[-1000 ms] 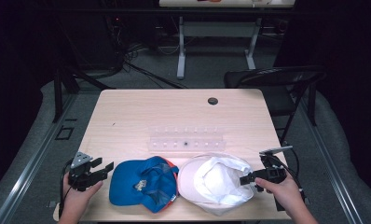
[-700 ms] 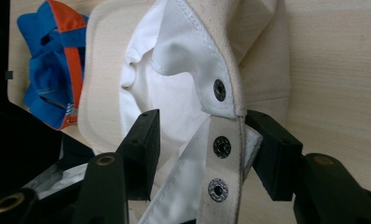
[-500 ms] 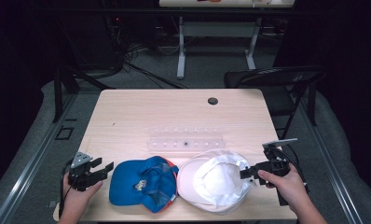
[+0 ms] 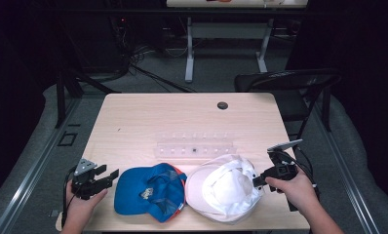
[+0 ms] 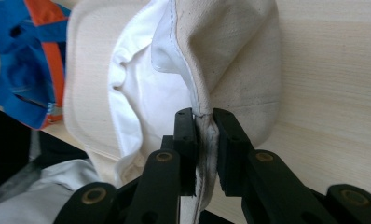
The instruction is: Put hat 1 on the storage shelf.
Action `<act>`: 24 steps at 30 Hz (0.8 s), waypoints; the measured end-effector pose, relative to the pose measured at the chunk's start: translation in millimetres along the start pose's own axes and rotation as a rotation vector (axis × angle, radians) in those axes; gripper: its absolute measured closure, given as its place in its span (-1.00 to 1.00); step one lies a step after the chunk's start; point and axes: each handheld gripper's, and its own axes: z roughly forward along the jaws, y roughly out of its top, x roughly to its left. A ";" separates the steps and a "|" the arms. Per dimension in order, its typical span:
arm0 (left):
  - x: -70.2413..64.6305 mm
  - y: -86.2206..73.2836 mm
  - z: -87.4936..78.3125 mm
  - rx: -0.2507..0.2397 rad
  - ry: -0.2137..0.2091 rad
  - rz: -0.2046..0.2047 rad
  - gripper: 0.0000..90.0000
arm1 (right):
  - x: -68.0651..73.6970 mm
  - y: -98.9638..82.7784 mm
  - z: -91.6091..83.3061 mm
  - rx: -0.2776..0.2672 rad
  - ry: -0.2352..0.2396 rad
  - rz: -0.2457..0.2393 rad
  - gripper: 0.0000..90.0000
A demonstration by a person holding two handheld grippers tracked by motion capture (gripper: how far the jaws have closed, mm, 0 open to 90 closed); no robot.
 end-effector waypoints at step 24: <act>-0.5 0.4 -1.3 0.004 -0.002 0.011 -0.01 | 29.6 15.9 -37.1 -0.143 -0.046 0.040 0.81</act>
